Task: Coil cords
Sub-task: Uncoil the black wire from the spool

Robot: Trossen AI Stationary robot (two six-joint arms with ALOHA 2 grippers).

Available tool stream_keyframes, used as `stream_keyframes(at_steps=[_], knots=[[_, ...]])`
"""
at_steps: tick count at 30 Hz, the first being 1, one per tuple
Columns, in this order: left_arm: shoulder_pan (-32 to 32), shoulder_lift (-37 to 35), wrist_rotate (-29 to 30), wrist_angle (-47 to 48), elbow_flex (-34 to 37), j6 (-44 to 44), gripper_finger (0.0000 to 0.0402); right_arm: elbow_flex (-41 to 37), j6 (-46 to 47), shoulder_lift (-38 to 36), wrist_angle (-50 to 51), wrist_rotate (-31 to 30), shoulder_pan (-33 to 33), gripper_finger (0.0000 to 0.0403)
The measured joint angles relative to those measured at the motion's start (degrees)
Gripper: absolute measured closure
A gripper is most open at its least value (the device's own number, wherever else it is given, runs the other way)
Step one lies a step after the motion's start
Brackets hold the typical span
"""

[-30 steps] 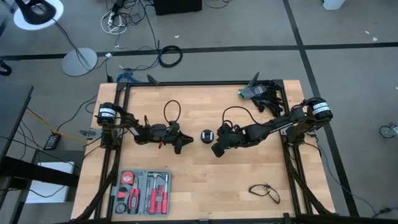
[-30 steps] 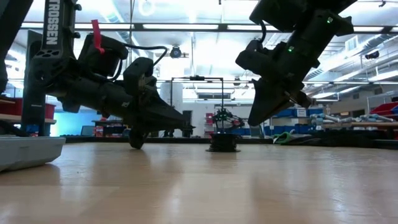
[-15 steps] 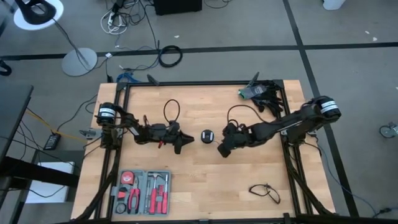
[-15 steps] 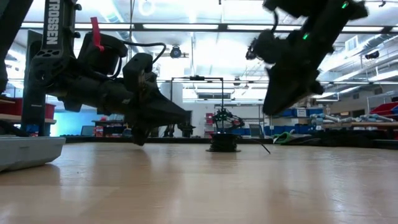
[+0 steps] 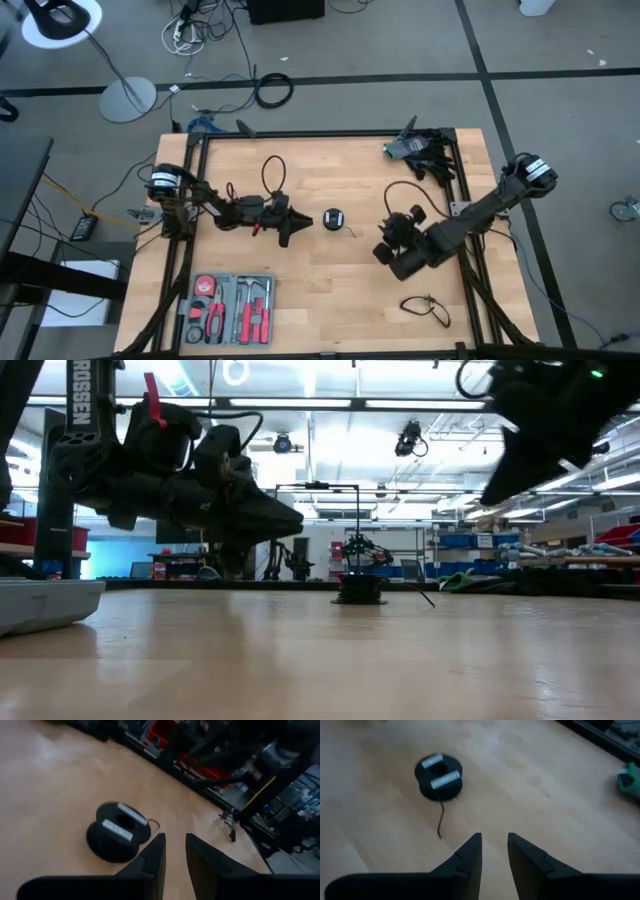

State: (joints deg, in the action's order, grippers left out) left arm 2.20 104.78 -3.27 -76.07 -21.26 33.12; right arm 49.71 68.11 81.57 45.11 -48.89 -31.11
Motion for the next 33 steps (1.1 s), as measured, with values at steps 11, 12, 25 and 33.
stream_keyframes(at_steps=[11, 12, 25, 33], knots=[[5.5, -14.3, 3.6, 25.5, -6.9, -16.0, 0.0324, -3.1, 12.1, 6.8, -0.4, -0.5, -3.8, 0.0313], [6.0, -15.7, 3.7, 30.4, -8.4, -17.9, 0.0324, -3.1, 11.9, 7.3, -0.3, -0.5, -3.7, 0.0313], [3.2, -21.2, 14.5, 79.4, -29.2, -35.9, 0.0324, -3.2, -2.2, 7.4, -14.3, -0.2, -3.3, 0.0337], [-2.2, -21.1, 14.2, 81.6, -28.3, -32.1, 0.0324, -12.1, -22.1, 7.4, -44.4, 10.0, -0.1, 0.0386]])
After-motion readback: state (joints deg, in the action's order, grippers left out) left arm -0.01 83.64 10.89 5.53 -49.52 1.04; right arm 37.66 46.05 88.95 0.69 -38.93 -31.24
